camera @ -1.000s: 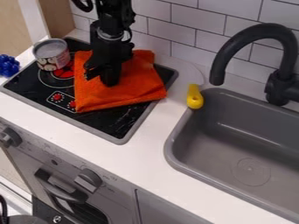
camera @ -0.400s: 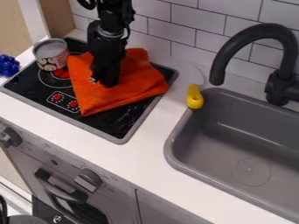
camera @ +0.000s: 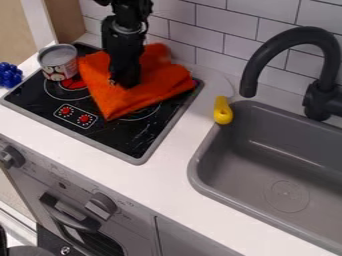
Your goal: Wiped the right burner with the orange cloth
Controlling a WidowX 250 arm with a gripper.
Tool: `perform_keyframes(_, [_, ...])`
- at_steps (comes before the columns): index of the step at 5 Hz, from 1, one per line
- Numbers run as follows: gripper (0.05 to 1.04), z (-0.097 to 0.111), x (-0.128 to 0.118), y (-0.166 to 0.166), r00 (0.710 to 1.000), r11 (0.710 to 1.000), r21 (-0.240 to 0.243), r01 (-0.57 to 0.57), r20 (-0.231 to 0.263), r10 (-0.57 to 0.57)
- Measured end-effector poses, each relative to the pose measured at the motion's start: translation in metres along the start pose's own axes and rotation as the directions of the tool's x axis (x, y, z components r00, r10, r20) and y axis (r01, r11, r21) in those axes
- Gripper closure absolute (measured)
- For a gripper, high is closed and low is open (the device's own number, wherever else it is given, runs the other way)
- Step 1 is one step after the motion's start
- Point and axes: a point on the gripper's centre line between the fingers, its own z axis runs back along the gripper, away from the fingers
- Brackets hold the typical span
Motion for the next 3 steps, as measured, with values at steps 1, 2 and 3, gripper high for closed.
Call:
perform_keyframes(1, [1.031, 0.0011, -0.0064, -0.0012, 0.999, 0.999, -0.005, -0.032, 0.001, 0.032])
perform_keyframes(2, [1.031, 0.0017, -0.0101, -0.0049, 0.999, 0.999, -0.023, -0.048, 0.004, 0.048])
perform_keyframes(3, [1.031, 0.0033, -0.0119, -0.0086, 0.999, 0.999, -0.033, -0.019, -0.039, 0.018])
